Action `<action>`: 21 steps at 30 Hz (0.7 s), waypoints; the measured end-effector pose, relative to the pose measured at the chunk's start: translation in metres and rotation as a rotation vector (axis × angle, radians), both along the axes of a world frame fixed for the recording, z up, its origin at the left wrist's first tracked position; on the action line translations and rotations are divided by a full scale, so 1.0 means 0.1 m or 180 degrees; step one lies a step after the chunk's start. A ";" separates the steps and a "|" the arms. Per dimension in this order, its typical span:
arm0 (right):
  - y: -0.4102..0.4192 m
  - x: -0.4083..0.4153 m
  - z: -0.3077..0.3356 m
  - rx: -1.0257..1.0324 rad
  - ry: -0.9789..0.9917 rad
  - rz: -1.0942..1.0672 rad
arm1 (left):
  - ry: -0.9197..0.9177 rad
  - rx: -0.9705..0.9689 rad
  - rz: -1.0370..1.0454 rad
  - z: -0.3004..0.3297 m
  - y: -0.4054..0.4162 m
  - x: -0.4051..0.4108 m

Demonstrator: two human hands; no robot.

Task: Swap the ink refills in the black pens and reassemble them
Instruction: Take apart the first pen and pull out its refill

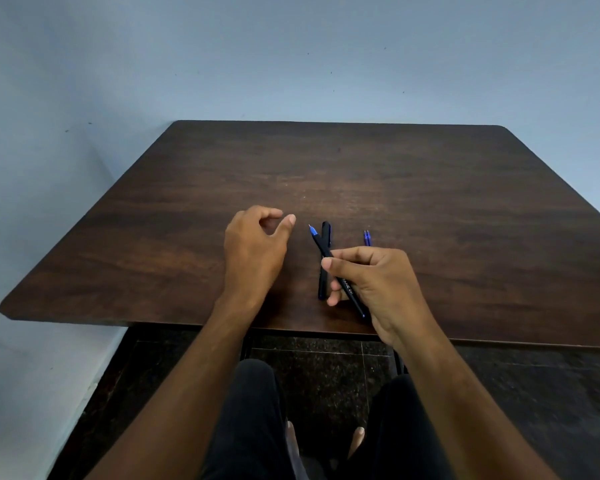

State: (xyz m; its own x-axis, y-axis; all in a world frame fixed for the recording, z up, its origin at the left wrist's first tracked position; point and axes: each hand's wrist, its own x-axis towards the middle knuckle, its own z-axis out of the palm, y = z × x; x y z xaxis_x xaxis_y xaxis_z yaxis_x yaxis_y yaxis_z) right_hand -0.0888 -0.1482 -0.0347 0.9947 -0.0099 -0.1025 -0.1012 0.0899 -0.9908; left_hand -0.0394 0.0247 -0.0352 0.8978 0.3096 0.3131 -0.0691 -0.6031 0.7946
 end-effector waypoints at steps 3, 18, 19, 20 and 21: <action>0.02 0.00 -0.02 0.0209 -0.0099 0.0030 | 0.0123 -0.1209 -0.0518 0.06 -0.08 -0.22; 0.04 0.00 -0.06 0.0013 -0.0356 0.0364 | 0.0761 -0.2937 -0.1408 0.07 -0.14 -0.34; 0.04 0.00 -0.05 0.0002 -0.0387 0.0344 | 0.0732 -0.2923 -0.1356 0.08 -0.15 -0.34; 0.04 0.00 -0.05 -0.0018 -0.0413 0.0328 | 0.0699 -0.2906 -0.1306 0.09 -0.15 -0.34; 0.04 0.00 -0.04 -0.0052 -0.0432 0.0315 | 0.0671 -0.2900 -0.1265 0.09 -0.16 -0.34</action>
